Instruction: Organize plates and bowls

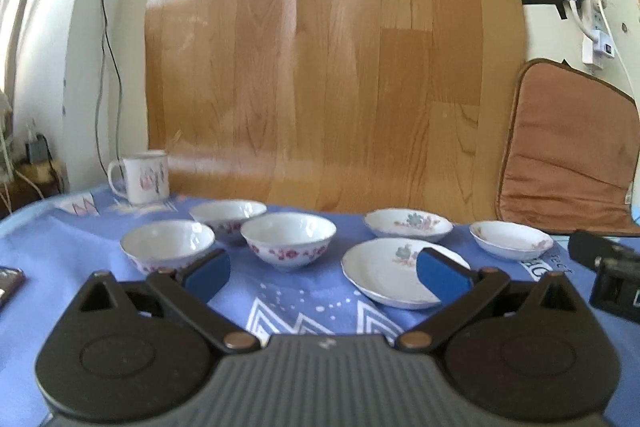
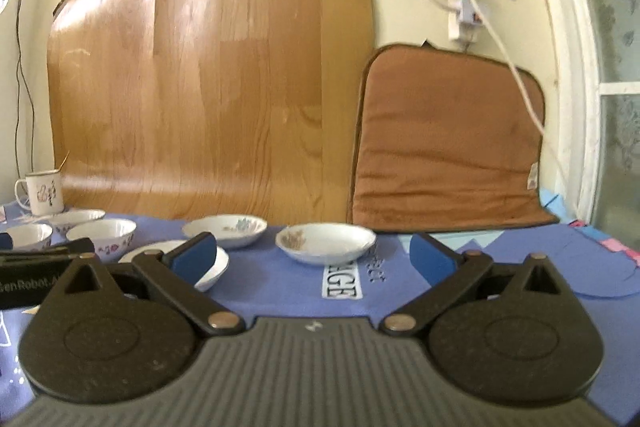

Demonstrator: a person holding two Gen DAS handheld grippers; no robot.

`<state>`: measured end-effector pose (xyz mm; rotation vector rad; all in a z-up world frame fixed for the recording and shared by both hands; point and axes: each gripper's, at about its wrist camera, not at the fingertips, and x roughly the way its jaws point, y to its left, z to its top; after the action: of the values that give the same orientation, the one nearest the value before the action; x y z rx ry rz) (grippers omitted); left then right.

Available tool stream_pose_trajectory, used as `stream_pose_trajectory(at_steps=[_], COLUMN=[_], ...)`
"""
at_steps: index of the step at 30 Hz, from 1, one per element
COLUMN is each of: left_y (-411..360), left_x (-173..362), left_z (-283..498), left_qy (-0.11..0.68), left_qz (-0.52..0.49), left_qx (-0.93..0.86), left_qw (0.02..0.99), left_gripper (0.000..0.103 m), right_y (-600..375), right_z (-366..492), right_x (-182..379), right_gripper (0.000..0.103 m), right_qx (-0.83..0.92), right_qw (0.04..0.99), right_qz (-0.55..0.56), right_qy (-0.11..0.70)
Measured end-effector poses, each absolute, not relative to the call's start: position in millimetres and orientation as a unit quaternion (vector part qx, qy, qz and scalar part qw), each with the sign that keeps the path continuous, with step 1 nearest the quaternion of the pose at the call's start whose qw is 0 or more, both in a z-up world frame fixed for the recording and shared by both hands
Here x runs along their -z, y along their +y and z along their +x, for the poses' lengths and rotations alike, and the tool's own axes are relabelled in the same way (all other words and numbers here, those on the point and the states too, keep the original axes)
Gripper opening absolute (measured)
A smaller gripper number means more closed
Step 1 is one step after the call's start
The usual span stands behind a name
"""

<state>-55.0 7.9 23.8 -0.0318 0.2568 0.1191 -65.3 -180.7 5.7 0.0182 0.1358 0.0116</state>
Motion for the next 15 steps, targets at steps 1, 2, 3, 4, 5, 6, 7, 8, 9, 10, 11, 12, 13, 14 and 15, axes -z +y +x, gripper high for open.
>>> stream_pose_trajectory(at_steps=[1, 2, 3, 4, 5, 6, 7, 8, 9, 10, 11, 12, 13, 14, 15], left_y=[8, 8, 10, 11, 12, 14, 15, 16, 18, 19, 20, 22, 22, 21, 21], left_x=[-25, -25, -26, -26, -26, -26, -26, -25, -25, -24, -24, -24, -22, -22, -21], left_z=[-55, -56, -58, -59, -60, -60, -60, -60, -59, -57, -56, -54, -53, -52, -52], left_qy=[0.124, 0.119, 0.115, 0.112, 0.11, 0.109, 0.109, 0.111, 0.116, 0.122, 0.129, 0.136, 0.142, 0.145, 0.145], left_qz=[-0.015, -0.016, -0.018, -0.022, -0.025, -0.03, -0.033, -0.036, -0.04, -0.042, -0.046, -0.05, -0.053, -0.054, -0.055], left_qx=[-0.062, -0.065, -0.064, -0.063, -0.063, -0.061, -0.059, -0.056, -0.052, -0.049, -0.047, -0.043, -0.04, -0.039, -0.038], left_qw=[0.99, 0.991, 0.991, 0.991, 0.992, 0.992, 0.992, 0.992, 0.991, 0.99, 0.99, 0.988, 0.988, 0.987, 0.987], left_gripper=[0.103, 0.103, 0.103, 0.103, 0.103, 0.103, 0.103, 0.103, 0.103, 0.103, 0.103, 0.103, 0.103, 0.103, 0.103], right_y=[-181, -181, -182, -182, -182, -183, -184, -185, -185, -186, -187, -187, -188, -188, -187], right_z=[-65, -65, -65, -65, -66, -67, -68, -69, -71, -71, -71, -70, -69, -69, -69], right_x=[-6, -7, -7, -6, -6, -5, -5, -4, -3, -3, -2, -2, -2, -2, -1], right_gripper=[0.103, 0.103, 0.103, 0.103, 0.103, 0.103, 0.103, 0.103, 0.103, 0.103, 0.103, 0.103, 0.103, 0.103, 0.103], right_qx=[-0.004, -0.004, -0.004, -0.003, -0.002, -0.002, -0.001, 0.0, 0.0, -0.002, -0.006, -0.01, -0.013, -0.014, -0.014], right_qw=[0.998, 0.998, 0.998, 0.998, 0.998, 0.998, 0.998, 0.998, 0.998, 0.998, 0.997, 0.997, 0.997, 0.996, 0.996], right_qz=[0.011, 0.012, 0.014, 0.015, 0.017, 0.019, 0.022, 0.026, 0.03, 0.034, 0.038, 0.041, 0.043, 0.043, 0.043], right_qy=[0.066, 0.065, 0.065, 0.065, 0.064, 0.061, 0.057, 0.055, 0.054, 0.056, 0.061, 0.066, 0.07, 0.072, 0.071])
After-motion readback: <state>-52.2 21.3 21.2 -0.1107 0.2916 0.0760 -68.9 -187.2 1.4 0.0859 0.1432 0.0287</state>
